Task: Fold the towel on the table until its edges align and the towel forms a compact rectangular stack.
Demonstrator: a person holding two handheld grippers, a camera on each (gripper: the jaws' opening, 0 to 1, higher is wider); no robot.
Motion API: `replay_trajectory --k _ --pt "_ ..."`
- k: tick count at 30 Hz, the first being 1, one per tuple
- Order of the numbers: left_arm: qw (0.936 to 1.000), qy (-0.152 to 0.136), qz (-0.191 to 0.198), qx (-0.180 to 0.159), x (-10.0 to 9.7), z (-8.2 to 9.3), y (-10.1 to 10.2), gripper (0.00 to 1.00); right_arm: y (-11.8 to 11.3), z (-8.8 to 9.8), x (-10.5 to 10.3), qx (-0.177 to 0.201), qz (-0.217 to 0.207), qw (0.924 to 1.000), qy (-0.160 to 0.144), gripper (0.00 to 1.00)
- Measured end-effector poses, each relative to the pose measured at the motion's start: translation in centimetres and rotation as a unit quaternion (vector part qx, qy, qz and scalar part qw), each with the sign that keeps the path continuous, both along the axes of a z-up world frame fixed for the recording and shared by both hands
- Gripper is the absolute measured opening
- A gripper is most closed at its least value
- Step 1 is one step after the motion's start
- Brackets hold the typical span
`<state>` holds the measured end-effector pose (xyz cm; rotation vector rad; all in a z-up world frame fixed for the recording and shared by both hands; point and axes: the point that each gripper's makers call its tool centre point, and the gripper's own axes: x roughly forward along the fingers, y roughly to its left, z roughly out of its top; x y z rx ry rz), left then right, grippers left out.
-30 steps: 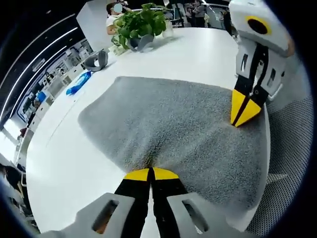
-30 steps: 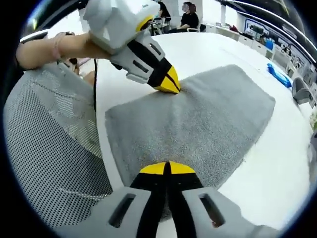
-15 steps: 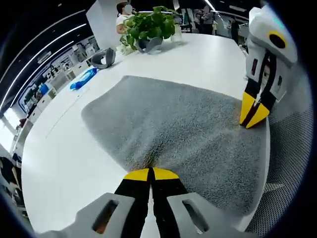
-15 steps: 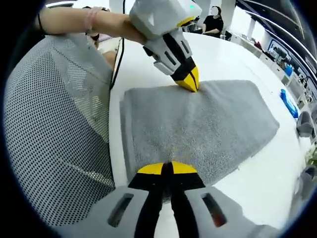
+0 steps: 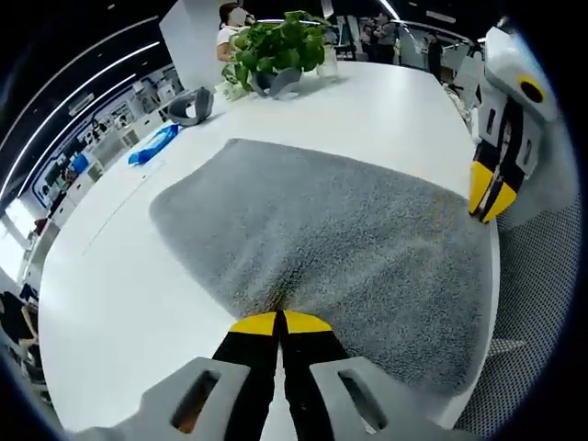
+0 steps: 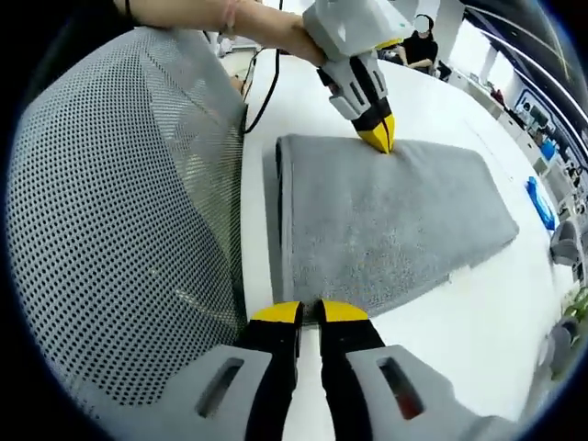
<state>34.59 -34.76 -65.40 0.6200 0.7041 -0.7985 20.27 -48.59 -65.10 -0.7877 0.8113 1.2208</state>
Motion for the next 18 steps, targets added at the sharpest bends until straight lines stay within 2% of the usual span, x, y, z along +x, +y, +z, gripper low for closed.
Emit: replay_trajectory --k 3,4,5,9,13,15,17,18 --pt "1.0 -0.001 -0.002 0.0 0.0 0.0 0.0 0.01 -0.3 -0.3 -0.5 -0.021 0.01 0.9997 -0.003 0.12" --pt "1.0 -0.002 -0.003 0.0 -0.1 0.0 0.0 0.01 -0.7 -0.8 -0.6 -0.039 0.016 0.9991 -0.003 0.15" --pt "1.0 -0.002 -0.004 0.0 -0.1 0.0 0.0 0.01 -0.4 -0.9 -0.5 -0.04 0.032 0.9986 -0.015 0.16" --pt "1.0 0.002 -0.004 -0.001 -0.1 0.1 -0.1 0.01 -0.4 -0.9 0.3 -0.062 0.036 0.9968 -0.035 0.07" --pt "0.9998 0.018 -0.01 0.004 -0.5 0.4 -0.5 0.01 -0.5 -1.0 0.5 -0.06 0.028 0.9971 -0.037 0.07" --pt "0.9988 0.025 -0.04 -0.006 -1.1 0.9 -1.8 0.01 -0.5 -1.0 0.5 -0.056 0.027 0.9973 -0.038 0.06" --pt "0.9949 0.026 -0.086 -0.046 -2.4 2.0 -4.3 0.01 -0.5 -0.9 0.6 -0.044 0.006 0.9988 -0.021 0.05" --pt "0.991 0.027 -0.114 -0.064 -3.2 2.6 -5.6 0.01 -0.5 -0.8 0.6 -0.036 -0.007 0.9993 -0.008 0.03"
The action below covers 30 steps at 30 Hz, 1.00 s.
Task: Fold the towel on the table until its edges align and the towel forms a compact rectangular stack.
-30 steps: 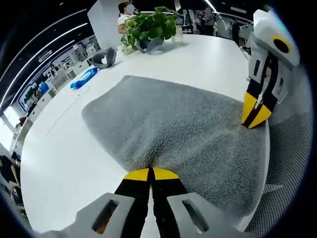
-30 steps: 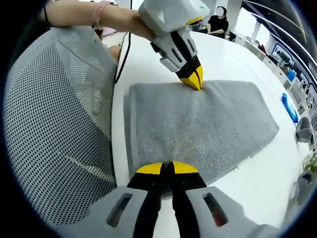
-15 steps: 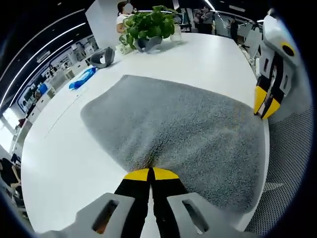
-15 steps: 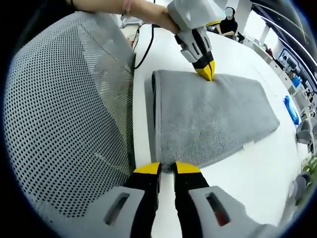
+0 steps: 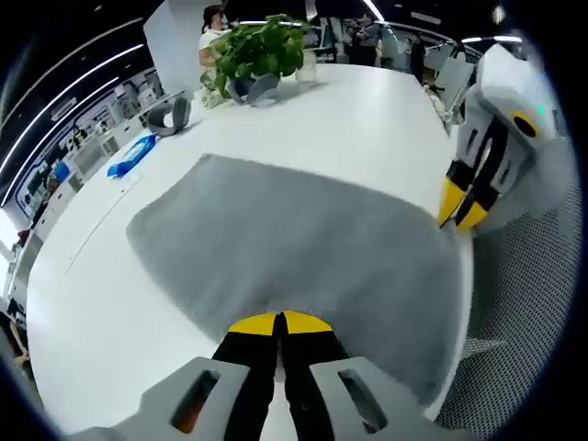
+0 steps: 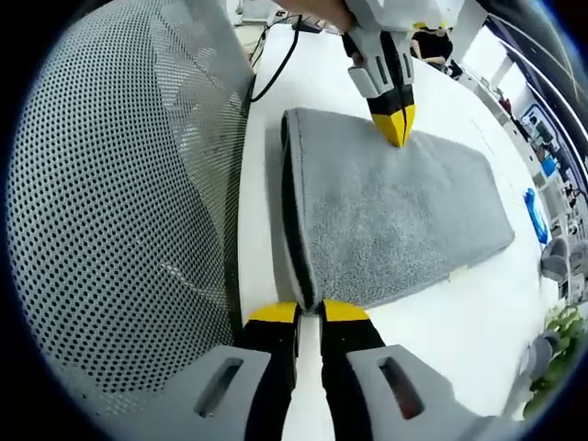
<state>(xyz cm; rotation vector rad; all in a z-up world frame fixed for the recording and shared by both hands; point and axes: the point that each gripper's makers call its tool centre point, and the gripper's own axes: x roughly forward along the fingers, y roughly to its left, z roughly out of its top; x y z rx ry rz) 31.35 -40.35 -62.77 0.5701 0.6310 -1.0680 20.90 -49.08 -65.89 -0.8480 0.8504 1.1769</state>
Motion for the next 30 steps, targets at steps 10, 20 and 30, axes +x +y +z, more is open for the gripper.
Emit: replay_trajectory --k 10,20,30 --pt "0.9746 0.04 -0.21 -0.067 -10.0 2.0 -7.8 0.23 0.5 2.4 1.4 0.05 -0.055 0.9972 -0.01 0.0" --pt "0.9886 -0.038 -0.135 -0.056 -6.9 1.0 -8.4 0.2 1.6 4.5 2.9 0.108 -0.096 0.9892 -0.024 0.0" --pt "0.991 0.045 -0.073 -0.103 -5.9 0.7 -7.6 0.06 1.9 5.5 3.5 0.123 -0.052 0.9872 -0.087 0.04"
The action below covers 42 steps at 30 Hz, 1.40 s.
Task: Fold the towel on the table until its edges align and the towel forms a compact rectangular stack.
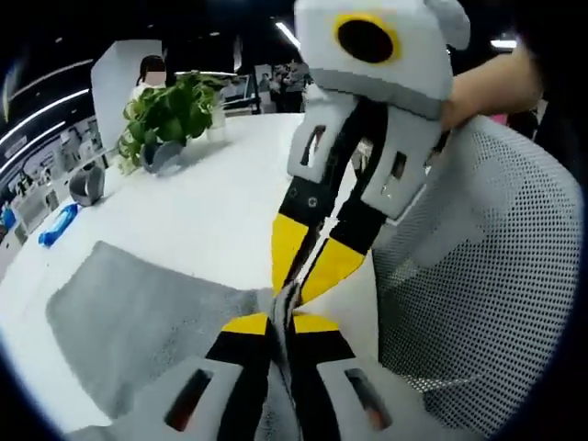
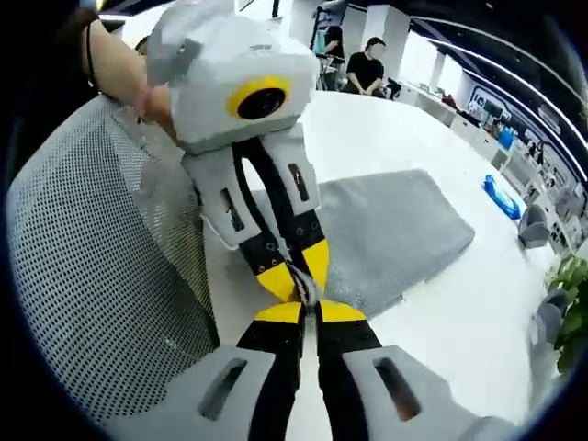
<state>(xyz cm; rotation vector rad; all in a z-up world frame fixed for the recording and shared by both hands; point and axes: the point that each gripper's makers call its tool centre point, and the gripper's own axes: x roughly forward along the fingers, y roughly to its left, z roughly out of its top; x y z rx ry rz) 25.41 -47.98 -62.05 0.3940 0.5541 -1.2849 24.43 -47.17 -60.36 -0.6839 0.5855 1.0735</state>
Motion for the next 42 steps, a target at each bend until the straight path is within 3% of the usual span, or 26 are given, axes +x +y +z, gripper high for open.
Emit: replay_trajectory --k 1,4,5,7,9,12,13,14,15,18,20,22,26,28,31,35,37,39,42 --pt "1.0 0.008 0.002 -0.001 0.0 0.1 0.2 0.06 -0.1 0.1 0.0 -0.008 0.002 1.0 -0.002 0.06" --pt "0.9999 0.014 0.0 -0.005 0.1 0.3 0.4 0.06 0.1 0.4 0.2 -0.058 0.052 0.9959 -0.045 0.12" --pt "0.9998 0.018 0.0 -0.007 0.1 0.3 0.4 0.06 -0.1 0.0 0.2 -0.105 0.085 0.9885 -0.067 0.12" --pt "0.9997 0.023 0.002 -0.011 0.2 0.4 0.5 0.06 0.0 -0.6 0.3 -0.153 0.126 0.9764 -0.086 0.13" --pt "0.9996 0.024 -0.001 -0.015 0.1 0.6 0.5 0.06 0.4 -1.3 0.4 -0.162 0.147 0.972 -0.085 0.13" --pt "0.9994 0.015 -0.027 -0.016 -0.5 1.0 0.5 0.06 1.0 -1.4 1.0 -0.157 0.155 0.9718 -0.084 0.14" --pt "0.9994 0.007 -0.033 -0.01 -0.5 1.1 0.7 0.06 1.2 -1.4 1.1 -0.156 0.158 0.9716 -0.08 0.13" --pt "0.9987 -0.02 -0.046 0.002 -0.3 1.2 1.0 0.06 1.4 -1.4 0.9 -0.153 0.167 0.9715 -0.068 0.11" --pt "0.998 -0.037 -0.052 0.006 -0.1 1.2 1.2 0.07 1.7 -1.5 0.3 -0.145 0.177 0.9721 -0.05 0.05" --pt "0.9967 -0.066 -0.043 0.018 0.3 1.3 1.8 0.11 1.8 -1.1 1.1 -0.121 0.14 0.9824 -0.025 0.03" --pt "0.9981 -0.052 -0.022 0.023 0.3 1.5 2.3 0.25 2.0 -0.3 1.7 -0.098 0.111 0.9888 -0.014 0.03" --pt "0.9968 -0.073 -0.02 0.026 0.2 2.0 3.0 0.31 2.5 0.9 2.2 -0.061 0.082 0.9947 -0.009 0.02" --pt "0.9916 -0.119 -0.008 0.051 0.8 2.3 4.3 0.25 2.8 1.8 3.1 -0.028 0.042 0.9987 0.009 0.02" --pt "0.9851 -0.152 -0.002 0.081 2.0 2.1 5.3 0.2 2.8 1.9 3.3 -0.016 0.03 0.9993 0.017 0.02" --pt "0.9902 -0.116 0.011 0.077 2.1 1.6 6.1 0.2 2.8 2.2 3.4 0.016 0.004 0.999 0.041 0.02" --pt "0.9897 -0.099 -0.004 0.104 1.8 0.7 8.4 0.2 2.3 2.6 4.0 0.063 -0.037 0.995 0.068 0.02" --pt "0.9909 -0.088 -0.006 0.101 1.9 0.4 9.6 0.2 2.0 2.7 4.3 0.096 -0.061 0.9895 0.089 0.02" --pt "0.9945 -0.056 0.01 0.087 1.9 0.3 10.7 0.2 1.7 2.7 4.7 0.122 -0.081 0.9836 0.105 0.02" --pt "0.9956 -0.052 0.025 0.074 2.5 0.6 11.8 0.2 1.5 2.4 5.3 0.158 -0.116 0.9707 0.138 0.02"
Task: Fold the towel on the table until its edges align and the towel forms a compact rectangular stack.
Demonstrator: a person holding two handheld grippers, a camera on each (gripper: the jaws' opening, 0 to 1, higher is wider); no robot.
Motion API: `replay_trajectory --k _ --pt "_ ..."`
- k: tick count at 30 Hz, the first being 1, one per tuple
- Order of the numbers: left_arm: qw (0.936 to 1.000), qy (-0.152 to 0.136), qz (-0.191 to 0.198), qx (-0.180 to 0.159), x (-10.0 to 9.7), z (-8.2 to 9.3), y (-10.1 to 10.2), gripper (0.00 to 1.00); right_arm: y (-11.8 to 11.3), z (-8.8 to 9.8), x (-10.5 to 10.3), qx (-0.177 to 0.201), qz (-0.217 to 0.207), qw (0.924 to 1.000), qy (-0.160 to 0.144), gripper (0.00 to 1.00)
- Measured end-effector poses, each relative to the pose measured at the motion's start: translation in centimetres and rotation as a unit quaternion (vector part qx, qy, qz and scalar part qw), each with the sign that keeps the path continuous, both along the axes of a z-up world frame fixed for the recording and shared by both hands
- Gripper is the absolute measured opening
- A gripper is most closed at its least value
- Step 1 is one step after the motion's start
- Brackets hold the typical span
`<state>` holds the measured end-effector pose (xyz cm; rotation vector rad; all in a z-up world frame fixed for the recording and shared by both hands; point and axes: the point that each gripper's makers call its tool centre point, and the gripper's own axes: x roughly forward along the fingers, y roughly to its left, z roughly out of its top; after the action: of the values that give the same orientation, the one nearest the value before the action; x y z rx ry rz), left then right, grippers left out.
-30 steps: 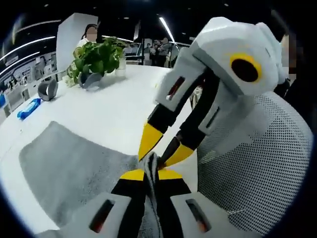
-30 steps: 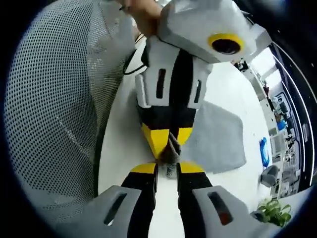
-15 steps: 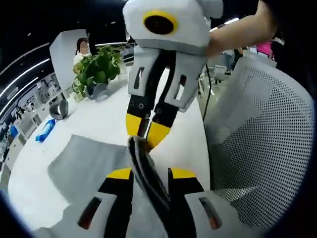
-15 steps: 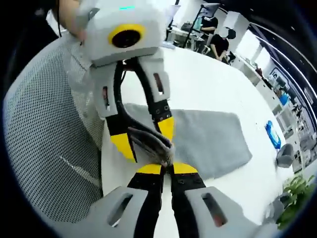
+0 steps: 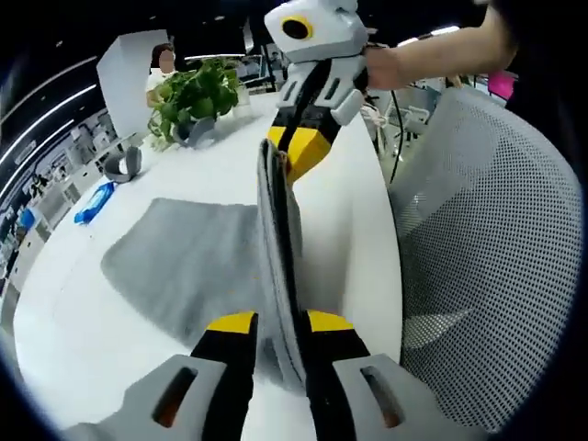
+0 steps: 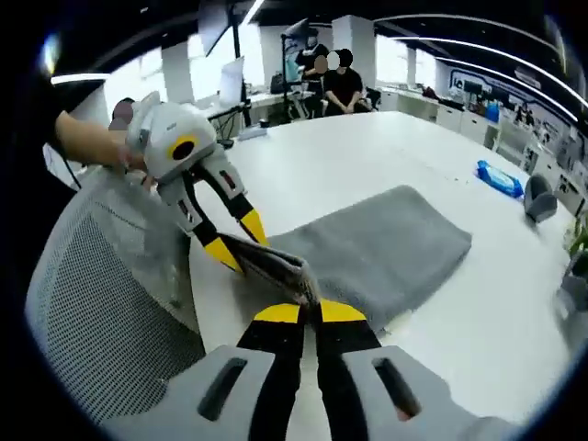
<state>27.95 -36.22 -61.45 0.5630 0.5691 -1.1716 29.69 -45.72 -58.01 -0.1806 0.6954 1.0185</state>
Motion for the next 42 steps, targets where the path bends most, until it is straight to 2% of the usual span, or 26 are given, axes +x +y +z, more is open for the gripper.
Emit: replay_trajectory --k 1,4,6,7,9,13,15,16,17,19,20,23,26,29,31,36,39,40,42 --pt "0.9999 0.005 0.006 -0.01 0.1 0.1 0.1 0.2 -0.1 -0.1 0.3 0.013 -0.014 0.9998 0.011 0.01" --pt "0.9998 0.007 0.016 -0.004 0.5 -0.3 0.9 0.21 -0.4 -0.8 1.2 0.042 -0.05 0.9968 0.045 0.01" --pt "0.9995 0.017 0.024 -0.012 0.6 -0.3 1.1 0.22 -0.8 -1.3 1.9 0.063 -0.077 0.9926 0.07 0.01" --pt "0.9989 0.027 0.032 -0.02 0.5 -0.3 1.2 0.22 -1.0 -1.4 2.3 0.081 -0.099 0.988 0.088 0.01" --pt "0.9989 0.027 0.032 -0.023 0.5 -0.4 1.2 0.22 -1.2 -1.8 2.9 0.101 -0.124 0.9808 0.111 0.01" --pt "0.9991 0.032 0.015 -0.021 -0.2 -1.2 0.6 0.24 -1.6 -2.9 3.5 0.114 -0.15 0.9726 0.137 0.01" --pt "0.9998 0.02 -0.01 0.002 -0.7 -1.9 0.5 0.26 -1.8 -3.0 4.0 0.129 -0.172 0.9652 0.148 0.01" --pt "0.9996 -0.005 -0.025 0.013 -0.6 -2.1 0.4 0.27 -1.8 -3.1 4.0 0.137 -0.177 0.9613 0.16 0.01" --pt "0.9995 -0.014 -0.026 0.014 -0.5 -2.1 0.2 0.27 -1.8 -3.2 4.2 0.146 -0.186 0.9572 0.167 0.01" --pt "0.999 -0.035 -0.023 0.016 0.0 -1.8 0.0 0.24 -2.1 -3.6 4.3 0.144 -0.192 0.9556 0.171 0.01" --pt "0.9979 -0.057 -0.024 0.017 0.5 -1.5 -0.1 0.23 -2.2 -3.8 4.4 0.145 -0.193 0.9548 0.173 0.01" --pt "0.9976 -0.068 -0.013 0.0 1.0 -1.0 -0.6 0.23 -2.4 -3.5 4.3 0.168 -0.2 0.948 0.183 0.01" --pt "0.9974 -0.071 -0.013 -0.006 1.2 -0.9 -0.5 0.2 -2.7 -3.2 4.0 0.177 -0.192 0.948 0.182 0.02" --pt "0.9982 -0.037 0.006 -0.048 1.3 -0.3 -0.5 0.16 -2.9 -2.5 3.4 0.189 -0.173 0.9521 0.167 0.02" --pt "0.9965 -0.037 0.017 -0.073 1.8 0.5 -0.3 0.15 -3.2 -2.1 2.9 0.197 -0.167 0.953 0.159 0.02" --pt "0.9902 -0.011 0.027 -0.136 1.8 2.3 -0.6 0.11 -3.7 -0.8 2.2 0.218 -0.148 0.9549 0.137 0.02" --pt "0.9833 0.014 0.039 -0.177 2.0 3.2 -0.6 0.1 -3.9 0.1 1.4 0.232 -0.135 0.9545 0.13 0.02" --pt "0.979 0.029 0.047 -0.196 2.0 3.6 -0.6 0.09 -4.0 0.3 1.2 0.235 -0.131 0.9549 0.126 0.02" --pt "0.9733 0.04 0.05 -0.22 2.1 4.4 -0.6 0.09 -4.1 0.6 1.0 0.239 -0.128 0.9543 0.125 0.02"
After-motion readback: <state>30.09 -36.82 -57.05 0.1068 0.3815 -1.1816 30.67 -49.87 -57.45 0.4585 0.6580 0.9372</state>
